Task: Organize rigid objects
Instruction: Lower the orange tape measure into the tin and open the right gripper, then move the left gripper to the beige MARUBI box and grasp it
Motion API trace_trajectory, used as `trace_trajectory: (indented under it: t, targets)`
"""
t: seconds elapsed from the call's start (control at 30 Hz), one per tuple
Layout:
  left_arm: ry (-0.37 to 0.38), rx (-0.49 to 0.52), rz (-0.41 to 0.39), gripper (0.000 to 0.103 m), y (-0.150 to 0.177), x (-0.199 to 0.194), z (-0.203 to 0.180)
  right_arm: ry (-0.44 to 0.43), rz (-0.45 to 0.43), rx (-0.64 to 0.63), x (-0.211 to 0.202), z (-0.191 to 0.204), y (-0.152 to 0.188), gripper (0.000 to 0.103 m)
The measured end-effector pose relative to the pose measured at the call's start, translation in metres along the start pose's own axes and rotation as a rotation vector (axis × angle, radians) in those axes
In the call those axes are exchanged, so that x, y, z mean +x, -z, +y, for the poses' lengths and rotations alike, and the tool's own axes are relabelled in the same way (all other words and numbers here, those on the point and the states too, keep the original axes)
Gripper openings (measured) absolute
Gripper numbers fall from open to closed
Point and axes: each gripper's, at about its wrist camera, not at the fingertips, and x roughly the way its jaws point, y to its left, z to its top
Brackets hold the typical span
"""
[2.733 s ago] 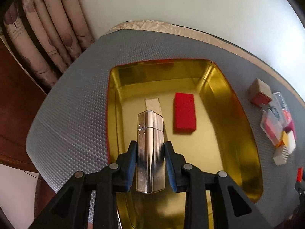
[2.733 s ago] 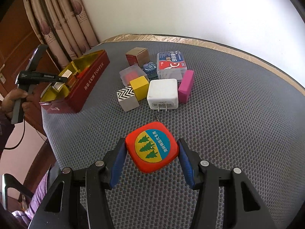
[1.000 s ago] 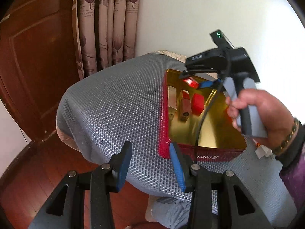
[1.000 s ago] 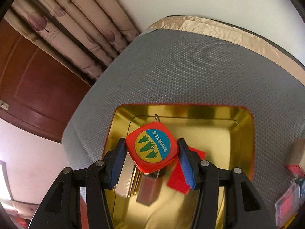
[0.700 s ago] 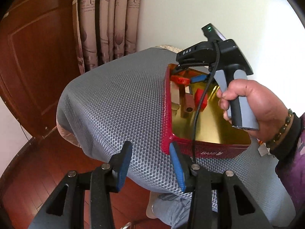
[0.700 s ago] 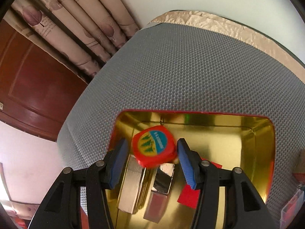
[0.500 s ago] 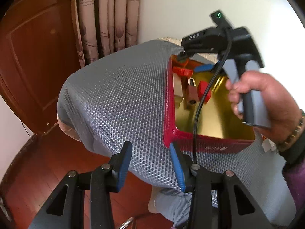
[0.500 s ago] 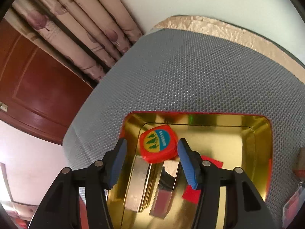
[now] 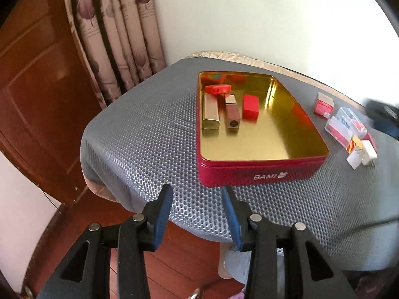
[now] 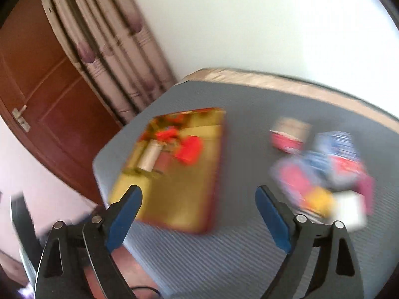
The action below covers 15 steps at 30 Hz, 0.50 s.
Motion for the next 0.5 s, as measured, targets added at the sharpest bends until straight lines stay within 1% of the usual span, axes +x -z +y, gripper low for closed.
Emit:
trace_trajectory:
  t: [0.1,0.13,0.2,0.27,0.33,0.37,0.4,0.43,0.5]
  targets:
    - [-0.022,0.043,-0.012,0.042,0.004,-0.003,-0.011,0.135,-0.049,-0.005,-0.037,-0.040,0.023,0.096]
    - [-0.025,0.055,-0.015,0.042,0.004,-0.004,-0.015,0.226,-0.073,-0.020,-0.051,-0.056,0.033,0.097]
    - [-0.031,0.088,-0.026,0.042,0.007,-0.005,-0.024,0.348,-0.103,-0.048,-0.068,-0.079,0.047,0.097]
    - [-0.055,0.140,-0.032,0.042,0.010,-0.006,-0.037,0.461,-0.139,-0.073,-0.080,-0.099,0.059,0.097]
    - [-0.074,0.183,-0.029,0.042,0.011,-0.008,-0.049,0.541,-0.188,-0.068,-0.089,-0.123,0.069,0.100]
    - [-0.076,0.200,-0.033,0.042,0.012,-0.010,-0.055,0.564,-0.206,-0.060,-0.092,-0.130,0.071,0.103]
    - [-0.075,0.218,-0.037,0.042,0.012,-0.012,-0.061,0.590,-0.218,-0.051,-0.094,-0.138,0.073,0.103]
    - [-0.070,0.235,-0.037,0.042,0.012,-0.014,-0.068,0.620,-0.208,-0.030,-0.093,-0.150,0.073,0.103]
    - [-0.041,0.262,-0.023,0.042,0.010,-0.016,-0.083,0.636,-0.155,0.009,-0.088,-0.174,0.070,0.103]
